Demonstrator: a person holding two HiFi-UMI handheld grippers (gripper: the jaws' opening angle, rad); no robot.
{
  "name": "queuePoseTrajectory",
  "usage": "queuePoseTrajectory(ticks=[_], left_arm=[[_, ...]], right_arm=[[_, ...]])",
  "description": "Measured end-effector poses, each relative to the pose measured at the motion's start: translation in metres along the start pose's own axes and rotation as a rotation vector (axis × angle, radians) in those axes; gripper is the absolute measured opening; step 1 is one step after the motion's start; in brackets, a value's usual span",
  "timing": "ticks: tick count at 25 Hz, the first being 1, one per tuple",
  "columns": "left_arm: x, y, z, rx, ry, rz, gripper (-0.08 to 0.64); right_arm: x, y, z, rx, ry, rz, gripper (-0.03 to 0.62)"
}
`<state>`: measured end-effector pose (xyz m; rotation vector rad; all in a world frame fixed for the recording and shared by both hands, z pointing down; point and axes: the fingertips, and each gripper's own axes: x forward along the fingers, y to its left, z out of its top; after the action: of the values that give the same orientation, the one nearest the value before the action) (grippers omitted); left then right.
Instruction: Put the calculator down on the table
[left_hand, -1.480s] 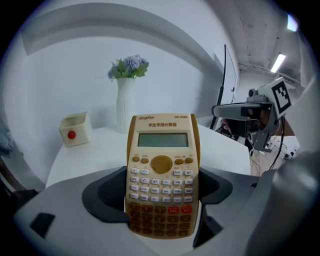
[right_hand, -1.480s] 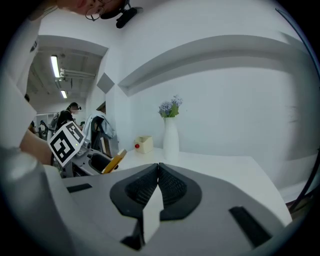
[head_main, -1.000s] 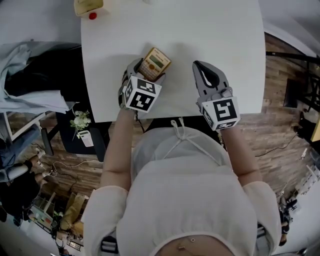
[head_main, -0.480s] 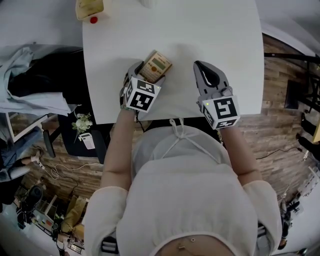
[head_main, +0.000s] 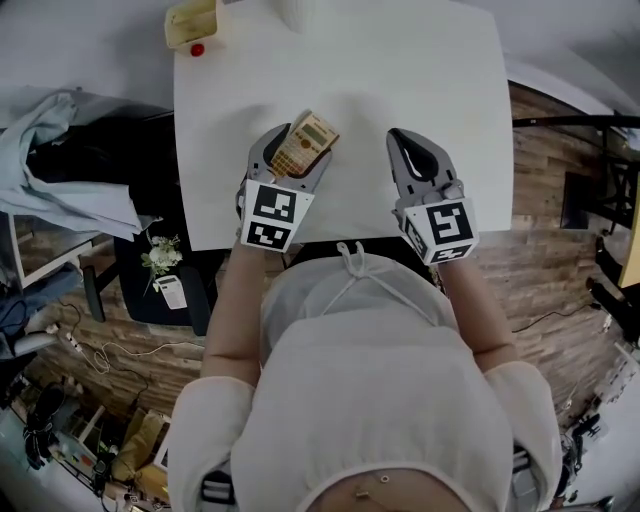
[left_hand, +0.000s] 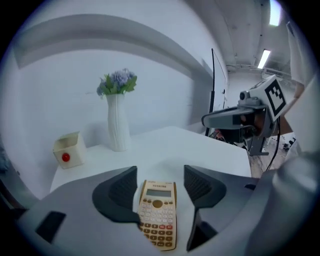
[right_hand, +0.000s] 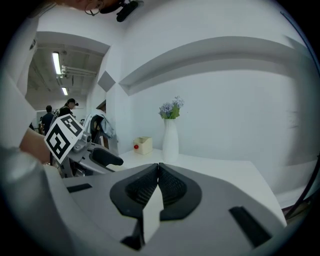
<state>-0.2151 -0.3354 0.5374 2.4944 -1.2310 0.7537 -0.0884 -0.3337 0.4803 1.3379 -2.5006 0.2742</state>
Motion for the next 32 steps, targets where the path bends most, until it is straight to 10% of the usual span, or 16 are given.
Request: queuePoseTrajectory(ticks=[2,8,32], left_arm=[[-0.018,0.005,0.023,0.005,-0.083,0.056,0.191],[-0.073,0.006,0.076,0.004,-0.268,0.118,0.058],[-0.208,-0.009,0.134,0.017,-0.526,0.241,0.018]], right_arm=[[-0.007,0.001,0.011,-0.002,-0.023,0.000,0.006],[-0.033,0.008,0.043,-0.031,-0.106,0.002,0.006],[-0.104,0.034,0.113,-0.147,-0.314,0.037,0.003]])
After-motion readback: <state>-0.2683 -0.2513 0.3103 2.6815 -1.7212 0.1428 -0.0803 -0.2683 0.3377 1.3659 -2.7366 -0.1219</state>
